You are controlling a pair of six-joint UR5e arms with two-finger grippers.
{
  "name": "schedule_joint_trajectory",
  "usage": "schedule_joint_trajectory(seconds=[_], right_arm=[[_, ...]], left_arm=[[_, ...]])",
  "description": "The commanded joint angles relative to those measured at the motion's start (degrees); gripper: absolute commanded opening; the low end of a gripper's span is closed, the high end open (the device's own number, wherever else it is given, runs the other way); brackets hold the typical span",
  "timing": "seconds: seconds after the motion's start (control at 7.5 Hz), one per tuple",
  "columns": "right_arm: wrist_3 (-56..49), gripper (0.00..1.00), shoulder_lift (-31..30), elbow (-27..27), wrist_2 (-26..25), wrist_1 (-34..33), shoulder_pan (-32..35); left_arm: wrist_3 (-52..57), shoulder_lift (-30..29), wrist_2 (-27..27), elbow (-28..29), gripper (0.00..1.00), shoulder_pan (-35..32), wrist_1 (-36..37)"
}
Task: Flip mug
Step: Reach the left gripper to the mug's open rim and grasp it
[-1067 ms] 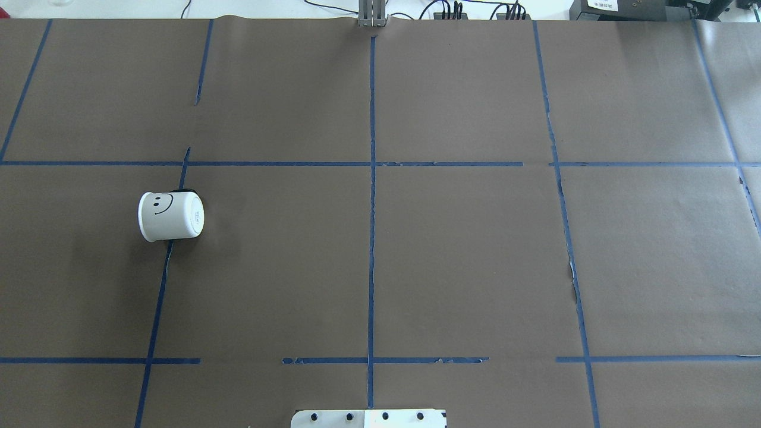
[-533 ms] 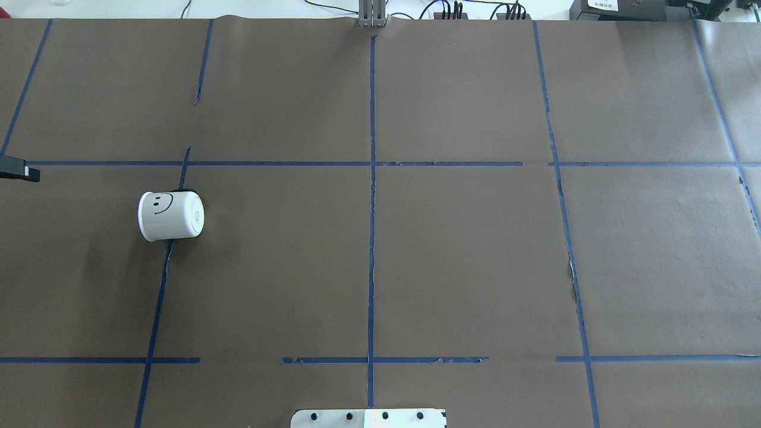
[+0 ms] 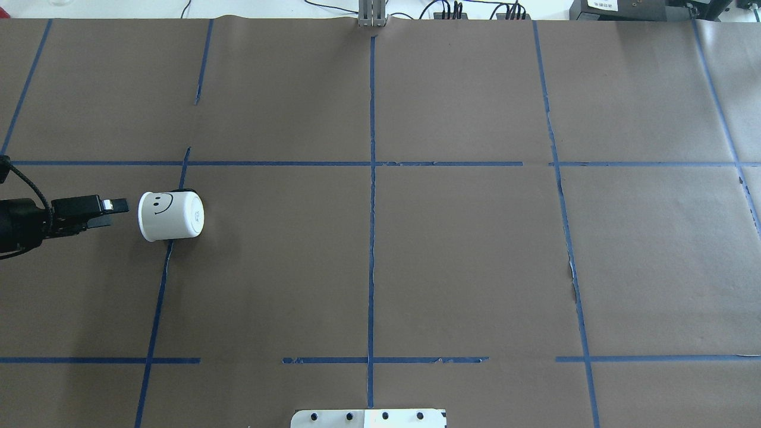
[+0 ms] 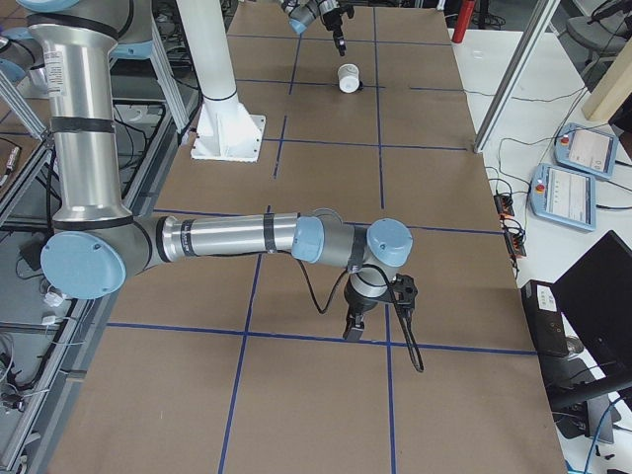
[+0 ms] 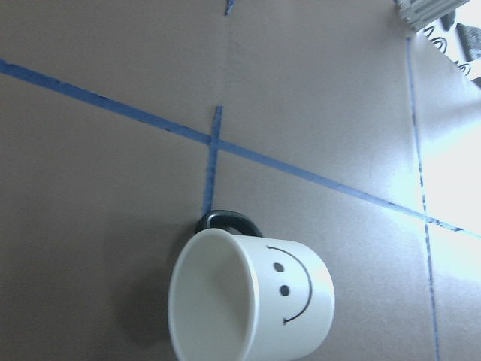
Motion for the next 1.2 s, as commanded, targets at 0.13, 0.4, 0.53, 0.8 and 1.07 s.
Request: schedule_joint_trajectory(seconds=[0.13, 0.4, 0.53, 0.8, 1.07], right_arm=[[0.0, 1.0, -0.07, 0.0, 0.0, 0.0, 0.0], [0.0, 1.0, -0.07, 0.0, 0.0, 0.0, 0.0], [0.0, 1.0, -0.07, 0.0, 0.0, 0.0, 0.0], [0.0, 1.0, -0.07, 0.0, 0.0, 0.0, 0.0], [0.0, 1.0, 0.02, 0.0, 0.0, 0.0, 0.0]], left_arm=[[-0.96, -8.83, 6.35, 12.76, 0.96, 2.83, -10.68], [-1.31, -9.81, 5.84, 14.17, 0.31, 3.63, -10.86], [-2.09, -10.52, 2.09, 14.62, 0.0, 3.63, -10.78], [-5.5, -12.88, 0.38, 14.45, 0.0, 3.54, -11.04], [-11.04, -18.14, 0.12, 14.01, 0.0, 1.19, -10.95]])
